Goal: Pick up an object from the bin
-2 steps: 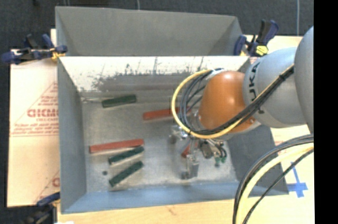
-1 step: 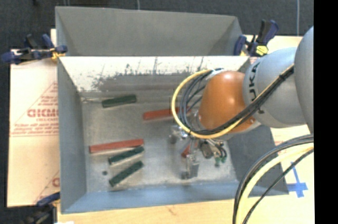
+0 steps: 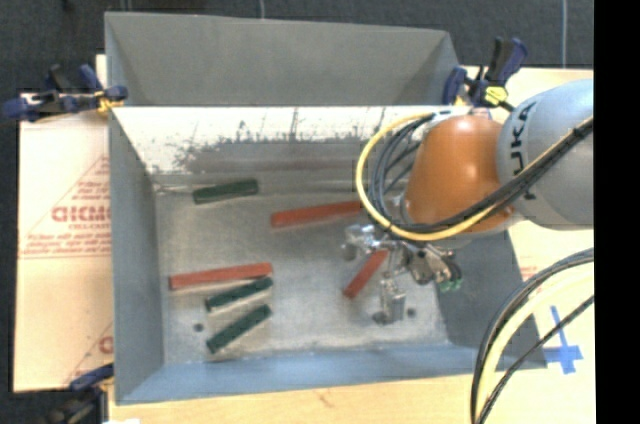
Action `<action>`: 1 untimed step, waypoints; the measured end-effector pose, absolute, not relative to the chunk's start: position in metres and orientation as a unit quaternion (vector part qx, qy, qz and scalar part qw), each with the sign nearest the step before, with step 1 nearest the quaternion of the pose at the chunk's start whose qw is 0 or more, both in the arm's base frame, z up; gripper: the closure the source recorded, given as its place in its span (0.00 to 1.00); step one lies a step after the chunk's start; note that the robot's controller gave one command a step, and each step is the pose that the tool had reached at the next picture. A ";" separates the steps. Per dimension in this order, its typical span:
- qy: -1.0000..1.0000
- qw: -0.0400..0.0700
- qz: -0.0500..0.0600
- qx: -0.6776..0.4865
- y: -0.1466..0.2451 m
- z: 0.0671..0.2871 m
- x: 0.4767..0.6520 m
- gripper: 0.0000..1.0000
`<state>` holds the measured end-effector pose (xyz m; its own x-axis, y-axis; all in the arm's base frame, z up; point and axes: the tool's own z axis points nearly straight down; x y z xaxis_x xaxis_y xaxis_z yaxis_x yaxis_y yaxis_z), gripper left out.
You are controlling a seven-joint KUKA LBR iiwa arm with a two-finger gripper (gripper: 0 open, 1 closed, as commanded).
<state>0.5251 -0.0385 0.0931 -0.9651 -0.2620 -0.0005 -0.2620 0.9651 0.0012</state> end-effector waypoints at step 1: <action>0.994 0.002 -0.002 -0.113 -0.048 0.101 0.561 0.00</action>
Offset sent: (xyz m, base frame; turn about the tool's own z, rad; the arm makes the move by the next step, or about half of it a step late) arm 0.0404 -0.0198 -0.0231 -0.3541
